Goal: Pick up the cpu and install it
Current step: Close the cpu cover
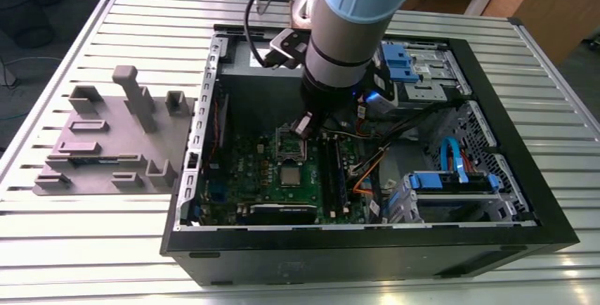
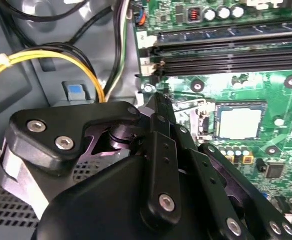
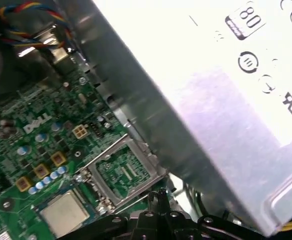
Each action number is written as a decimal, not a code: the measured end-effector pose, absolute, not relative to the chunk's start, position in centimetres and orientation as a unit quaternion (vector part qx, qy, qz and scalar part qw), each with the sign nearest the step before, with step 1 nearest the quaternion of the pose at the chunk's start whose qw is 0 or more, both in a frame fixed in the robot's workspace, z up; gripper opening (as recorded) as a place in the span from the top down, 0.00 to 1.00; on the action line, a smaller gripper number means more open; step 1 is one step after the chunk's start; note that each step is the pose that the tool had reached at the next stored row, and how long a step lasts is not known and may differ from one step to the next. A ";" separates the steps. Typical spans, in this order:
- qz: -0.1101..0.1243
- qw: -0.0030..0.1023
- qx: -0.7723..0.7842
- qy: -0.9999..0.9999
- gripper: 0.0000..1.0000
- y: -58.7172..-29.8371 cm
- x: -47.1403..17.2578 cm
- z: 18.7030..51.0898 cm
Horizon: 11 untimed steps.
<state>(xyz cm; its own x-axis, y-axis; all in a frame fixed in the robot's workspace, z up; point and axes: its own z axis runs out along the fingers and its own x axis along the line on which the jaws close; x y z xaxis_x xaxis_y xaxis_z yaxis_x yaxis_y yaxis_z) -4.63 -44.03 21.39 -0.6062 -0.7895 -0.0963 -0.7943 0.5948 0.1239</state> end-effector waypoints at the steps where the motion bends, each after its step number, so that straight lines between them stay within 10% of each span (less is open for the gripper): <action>1: 0.077 0.016 -0.443 0.893 0.90 -43.9 -4.6 21.3; 11: 0.088 0.021 -0.443 0.892 0.90 -43.6 -4.5 21.0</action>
